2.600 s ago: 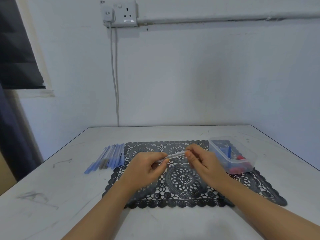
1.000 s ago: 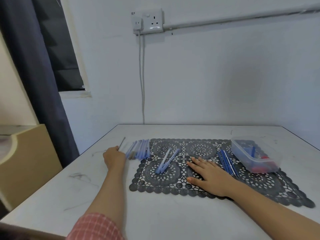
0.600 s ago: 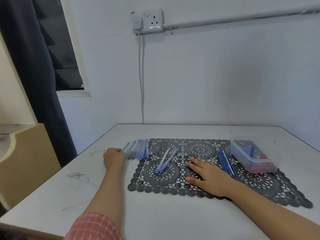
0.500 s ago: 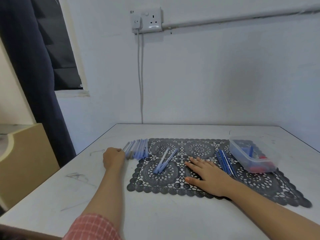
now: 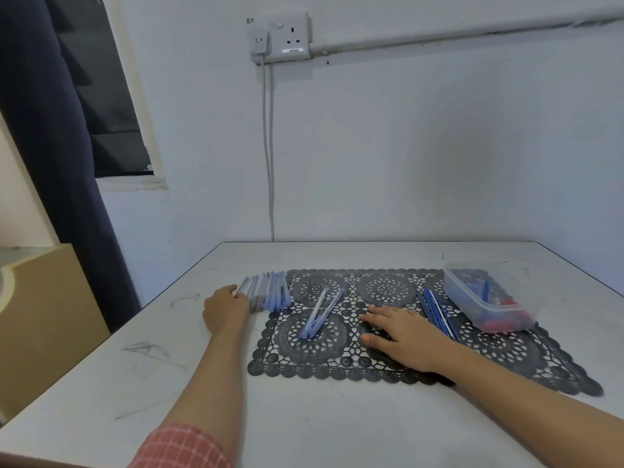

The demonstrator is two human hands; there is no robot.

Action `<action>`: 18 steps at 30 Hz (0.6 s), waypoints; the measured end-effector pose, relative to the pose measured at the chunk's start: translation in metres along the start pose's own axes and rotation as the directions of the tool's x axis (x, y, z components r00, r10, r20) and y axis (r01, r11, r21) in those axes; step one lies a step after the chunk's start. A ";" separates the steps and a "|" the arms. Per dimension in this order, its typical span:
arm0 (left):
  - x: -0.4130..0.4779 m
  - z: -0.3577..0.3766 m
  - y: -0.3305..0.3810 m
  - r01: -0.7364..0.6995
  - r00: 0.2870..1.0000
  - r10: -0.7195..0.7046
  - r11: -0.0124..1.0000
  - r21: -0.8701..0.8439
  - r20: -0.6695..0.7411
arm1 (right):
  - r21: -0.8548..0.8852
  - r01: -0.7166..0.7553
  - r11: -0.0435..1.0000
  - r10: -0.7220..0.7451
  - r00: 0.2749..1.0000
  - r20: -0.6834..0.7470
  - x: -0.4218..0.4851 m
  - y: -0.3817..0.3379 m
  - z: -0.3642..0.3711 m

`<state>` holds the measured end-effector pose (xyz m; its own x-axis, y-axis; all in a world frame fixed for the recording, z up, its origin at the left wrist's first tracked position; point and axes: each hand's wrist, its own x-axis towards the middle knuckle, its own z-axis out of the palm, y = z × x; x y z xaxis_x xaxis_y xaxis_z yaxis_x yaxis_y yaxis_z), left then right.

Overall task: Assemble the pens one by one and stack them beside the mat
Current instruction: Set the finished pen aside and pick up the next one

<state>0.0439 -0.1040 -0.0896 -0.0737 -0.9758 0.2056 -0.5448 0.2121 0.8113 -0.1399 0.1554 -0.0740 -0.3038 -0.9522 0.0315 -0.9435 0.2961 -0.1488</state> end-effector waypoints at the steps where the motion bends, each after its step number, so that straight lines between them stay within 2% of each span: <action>1: 0.000 0.000 -0.001 -0.004 1.000 0.004 1.000 0.002 0.000 | 0.011 -0.009 1.000 0.009 0.999 -0.036 0.004 -0.003 -0.003; 5: 0.003 0.003 -0.004 -0.017 1.000 0.018 1.000 0.017 -0.005 | 0.168 -0.088 0.982 0.109 0.986 -0.123 0.025 -0.016 -0.012; 9: 0.002 0.004 -0.005 -0.022 1.000 0.022 0.999 0.048 -0.007 | 0.394 -0.242 0.887 0.307 0.945 -0.111 0.056 -0.030 -0.020; 14: 0.003 0.004 -0.006 -0.028 1.000 0.027 0.995 0.093 0.007 | 0.430 -0.359 0.828 0.425 0.903 -0.064 0.092 -0.044 -0.016; 18: 0.005 0.005 -0.007 -0.025 1.000 0.025 0.995 0.097 0.010 | 0.340 -0.416 0.844 0.462 0.884 -0.067 0.108 -0.058 -0.009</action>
<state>0.0432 -0.1106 -0.0972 -0.0953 -0.9708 0.2202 -0.6211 0.2308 0.7490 -0.1195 0.0357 -0.0536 -0.7136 -0.7001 0.0248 -0.6249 0.6201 -0.4743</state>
